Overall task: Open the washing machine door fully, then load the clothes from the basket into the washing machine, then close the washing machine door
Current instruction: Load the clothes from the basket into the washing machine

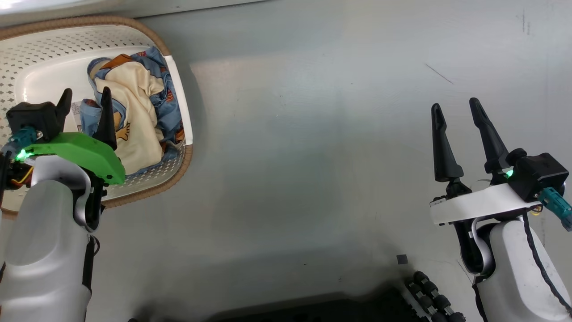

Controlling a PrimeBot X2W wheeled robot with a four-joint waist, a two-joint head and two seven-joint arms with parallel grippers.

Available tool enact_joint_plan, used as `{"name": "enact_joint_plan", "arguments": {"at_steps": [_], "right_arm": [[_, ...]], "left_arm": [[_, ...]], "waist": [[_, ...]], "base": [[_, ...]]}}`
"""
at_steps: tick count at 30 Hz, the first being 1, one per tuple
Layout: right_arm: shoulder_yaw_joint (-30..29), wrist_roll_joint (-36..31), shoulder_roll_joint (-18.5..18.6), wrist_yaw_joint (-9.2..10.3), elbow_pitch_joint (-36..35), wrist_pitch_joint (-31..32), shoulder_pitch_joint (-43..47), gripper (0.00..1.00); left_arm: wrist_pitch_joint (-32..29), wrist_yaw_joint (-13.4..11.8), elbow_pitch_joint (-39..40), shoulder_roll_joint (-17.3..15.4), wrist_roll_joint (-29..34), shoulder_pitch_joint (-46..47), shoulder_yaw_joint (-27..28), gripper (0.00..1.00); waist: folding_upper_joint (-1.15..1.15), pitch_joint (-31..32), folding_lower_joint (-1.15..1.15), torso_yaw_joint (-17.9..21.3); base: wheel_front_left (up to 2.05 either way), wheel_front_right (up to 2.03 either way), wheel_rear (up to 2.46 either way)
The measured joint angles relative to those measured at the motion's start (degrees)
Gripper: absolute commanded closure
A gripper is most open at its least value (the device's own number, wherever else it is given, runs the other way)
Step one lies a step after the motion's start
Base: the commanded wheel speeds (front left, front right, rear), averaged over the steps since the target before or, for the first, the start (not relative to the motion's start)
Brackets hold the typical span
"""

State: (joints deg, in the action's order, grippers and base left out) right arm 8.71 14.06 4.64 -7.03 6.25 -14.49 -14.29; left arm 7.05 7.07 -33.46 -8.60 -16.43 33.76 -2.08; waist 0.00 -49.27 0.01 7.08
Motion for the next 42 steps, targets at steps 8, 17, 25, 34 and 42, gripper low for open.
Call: {"name": "enact_joint_plan", "arguments": {"at_steps": [8, 17, 25, 34, 42], "right_arm": [[0.08, 0.00, -0.35, 0.00, -0.14, 0.00, -0.89, 0.00], [-0.02, 0.00, -0.74, 0.00, -0.19, 0.00, -1.73, 0.00], [-0.36, 0.00, -0.86, 0.00, -0.20, 0.00, -1.72, 0.00], [-0.71, 0.00, -0.97, 0.00, -0.21, 0.00, -1.72, 0.00], [-0.74, 0.00, -1.04, 0.00, -0.21, 0.00, -1.71, 0.00]], "left_arm": [[-4.34, 0.05, -6.11, -0.69, -0.86, 3.58, -1.33, 0.00], [-8.79, 0.23, -10.95, -1.51, -1.98, 7.39, -3.02, 0.00], [-10.58, 0.23, -13.07, -1.74, -2.42, 9.72, -5.71, 0.00], [-11.05, 0.23, -16.00, -3.21, -2.41, 11.74, -7.38, 0.00], [-11.87, 0.23, -17.85, -3.13, -3.80, 13.92, -8.44, 0.00]], "waist": [[0.00, -2.35, 0.00, 0.47], [0.00, -4.16, 0.00, 0.99], [0.00, -5.75, 0.00, 1.04], [0.00, -6.94, 0.00, 1.05], [0.00, -7.34, 0.00, 1.41]], "base": [[0.00, 0.00, 0.00], [0.00, 0.00, 0.00], [0.00, 0.00, 0.00], [0.00, 0.00, 0.00], [0.00, 0.00, 0.00]]}}
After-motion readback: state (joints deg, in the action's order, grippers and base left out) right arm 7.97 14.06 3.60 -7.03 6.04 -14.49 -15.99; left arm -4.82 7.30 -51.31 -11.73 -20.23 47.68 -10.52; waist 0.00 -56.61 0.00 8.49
